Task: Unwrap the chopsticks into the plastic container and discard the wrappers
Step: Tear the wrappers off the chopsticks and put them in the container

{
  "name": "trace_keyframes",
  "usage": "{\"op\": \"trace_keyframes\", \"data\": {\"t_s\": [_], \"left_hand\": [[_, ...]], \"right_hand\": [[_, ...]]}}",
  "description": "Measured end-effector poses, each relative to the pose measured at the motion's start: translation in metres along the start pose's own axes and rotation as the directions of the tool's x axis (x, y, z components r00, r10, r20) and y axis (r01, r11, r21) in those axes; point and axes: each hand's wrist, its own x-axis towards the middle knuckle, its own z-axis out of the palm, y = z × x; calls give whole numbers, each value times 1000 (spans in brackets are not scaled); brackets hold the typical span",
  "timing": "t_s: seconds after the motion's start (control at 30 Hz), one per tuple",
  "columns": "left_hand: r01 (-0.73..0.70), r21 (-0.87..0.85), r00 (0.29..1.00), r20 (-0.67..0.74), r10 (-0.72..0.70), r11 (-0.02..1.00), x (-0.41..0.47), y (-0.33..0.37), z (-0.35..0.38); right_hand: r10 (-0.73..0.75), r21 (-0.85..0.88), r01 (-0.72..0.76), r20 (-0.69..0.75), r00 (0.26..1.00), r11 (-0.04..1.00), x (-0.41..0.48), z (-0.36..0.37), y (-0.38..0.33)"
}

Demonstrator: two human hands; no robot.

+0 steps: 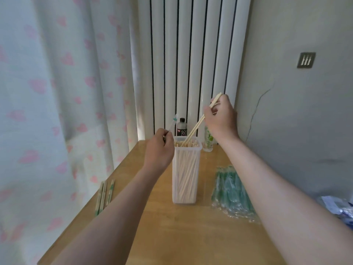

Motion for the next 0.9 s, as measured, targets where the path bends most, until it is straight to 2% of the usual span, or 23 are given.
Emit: {"op": "trace_keyframes", "data": {"t_s": [0.07,0.17,0.3,0.37,0.5,0.63,0.7,0.9], "left_hand": [[-7,-1,1000,1,7,1000,1,-4,1],[-4,-12,1000,-17,3,1000,5,-14,2],[24,-47,999,-25,-25,999,8,-31,3],[28,-60,999,-37,-30,998,9,-38,4],[12,-30,998,-64,-14,999,11,-48,6],[13,-74,999,-31,-16,997,11,-57,10],[14,-80,1000,-19,-15,997,10,-59,12],[27,-149,999,47,-20,988,5,-54,17]], "right_hand": [[-45,-109,53,70,997,993,-1,12,4],[-81,-171,116,198,977,978,-6,26,9],[-33,-257,140,382,924,956,-8,42,19],[13,-336,181,502,865,924,-8,49,25],[164,-446,254,707,688,858,-3,64,32],[291,-552,382,777,558,741,0,68,21],[327,-577,400,777,539,712,2,71,19],[357,-551,303,783,509,778,4,72,18]]}}
